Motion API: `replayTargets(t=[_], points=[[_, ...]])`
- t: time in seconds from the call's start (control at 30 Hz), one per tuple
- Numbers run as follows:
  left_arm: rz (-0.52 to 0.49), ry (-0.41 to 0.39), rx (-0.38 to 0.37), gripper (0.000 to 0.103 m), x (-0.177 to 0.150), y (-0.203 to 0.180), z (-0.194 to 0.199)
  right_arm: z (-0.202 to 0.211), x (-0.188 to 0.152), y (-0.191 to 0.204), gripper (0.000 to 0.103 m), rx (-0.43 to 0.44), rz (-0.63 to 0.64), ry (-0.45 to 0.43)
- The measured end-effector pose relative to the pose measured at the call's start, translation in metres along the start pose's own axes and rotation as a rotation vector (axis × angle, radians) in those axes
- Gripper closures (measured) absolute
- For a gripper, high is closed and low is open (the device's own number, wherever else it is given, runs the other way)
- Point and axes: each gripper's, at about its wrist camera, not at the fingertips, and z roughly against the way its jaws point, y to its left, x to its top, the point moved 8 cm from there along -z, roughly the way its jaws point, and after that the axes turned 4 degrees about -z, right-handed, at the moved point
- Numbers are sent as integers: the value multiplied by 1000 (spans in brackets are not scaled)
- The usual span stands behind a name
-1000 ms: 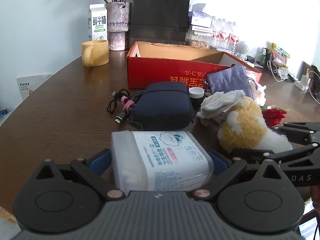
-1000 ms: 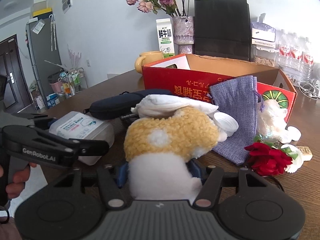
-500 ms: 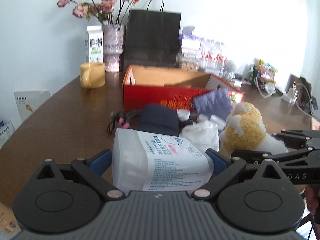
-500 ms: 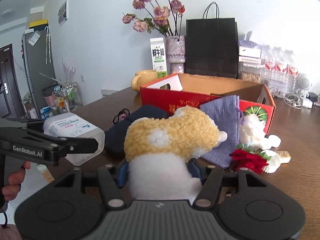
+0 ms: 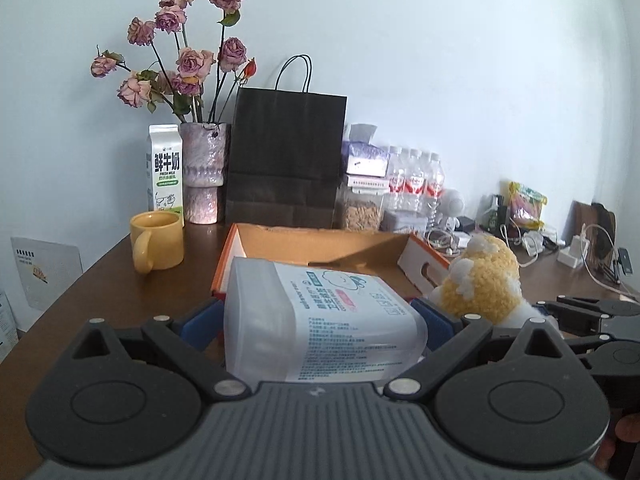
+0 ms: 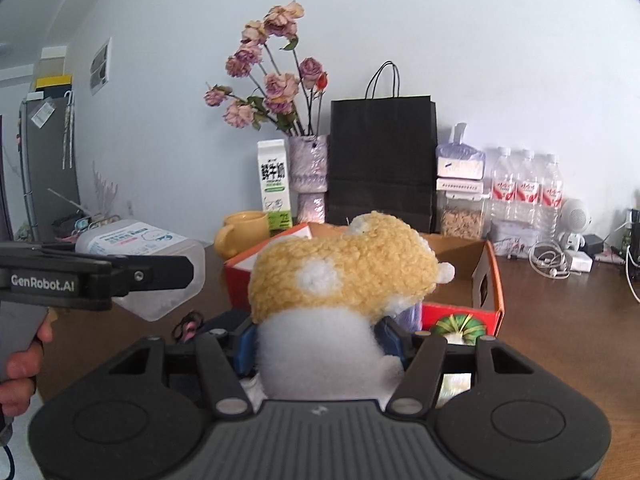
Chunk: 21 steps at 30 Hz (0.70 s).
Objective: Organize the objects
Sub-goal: 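Lift the wipes pack and sheep and carry both over the cardboard box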
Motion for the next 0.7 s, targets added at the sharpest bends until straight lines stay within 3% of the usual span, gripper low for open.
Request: replayTargets(t=[0.3,0.7], points=[[18,-31,24,3,46,10,-65,-63,47,-33,44,-59,-19,-25],[34,10,35,3,62,14,-169,-166,58,-84,44,-135,-100,87]])
